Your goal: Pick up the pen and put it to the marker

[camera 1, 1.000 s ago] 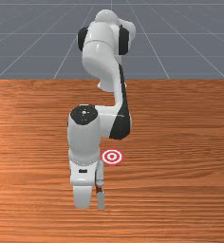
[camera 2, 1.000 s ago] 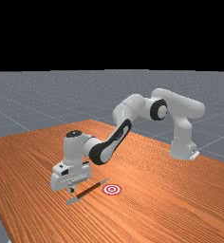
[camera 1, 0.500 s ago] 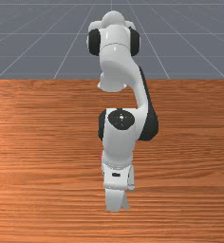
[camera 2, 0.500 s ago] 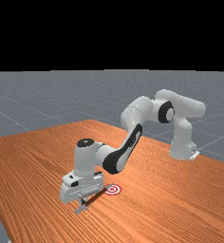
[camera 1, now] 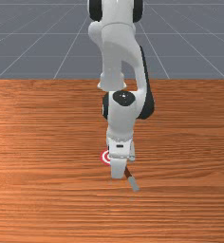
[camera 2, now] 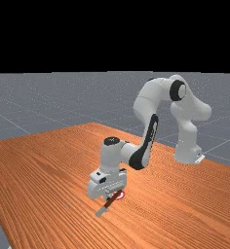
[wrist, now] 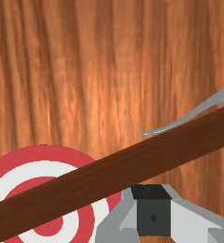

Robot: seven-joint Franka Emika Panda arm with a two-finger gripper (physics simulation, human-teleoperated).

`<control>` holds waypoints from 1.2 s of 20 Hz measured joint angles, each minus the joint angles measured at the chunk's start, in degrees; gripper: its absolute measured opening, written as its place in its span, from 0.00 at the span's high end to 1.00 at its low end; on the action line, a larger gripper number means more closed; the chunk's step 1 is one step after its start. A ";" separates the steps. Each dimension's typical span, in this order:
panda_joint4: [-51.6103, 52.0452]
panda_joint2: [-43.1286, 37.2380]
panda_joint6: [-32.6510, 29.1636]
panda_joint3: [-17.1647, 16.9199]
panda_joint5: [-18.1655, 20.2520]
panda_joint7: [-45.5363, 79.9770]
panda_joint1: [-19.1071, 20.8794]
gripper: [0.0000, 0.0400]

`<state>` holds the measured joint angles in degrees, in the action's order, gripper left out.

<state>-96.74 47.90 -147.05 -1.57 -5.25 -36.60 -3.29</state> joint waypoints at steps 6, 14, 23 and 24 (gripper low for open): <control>-25.61 -12.52 -12.26 -1.64 -1.39 2.91 -1.92 1.00; -29.13 -28.01 -2.16 -1.40 -0.62 -2.91 0.66 1.00; -22.51 -21.40 2.07 0.43 -1.64 9.06 -7.24 1.00; -20.70 -17.82 1.63 0.58 -1.61 9.02 -7.05 1.00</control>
<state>-117.44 30.08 -145.42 -0.99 -6.86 -27.58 -10.34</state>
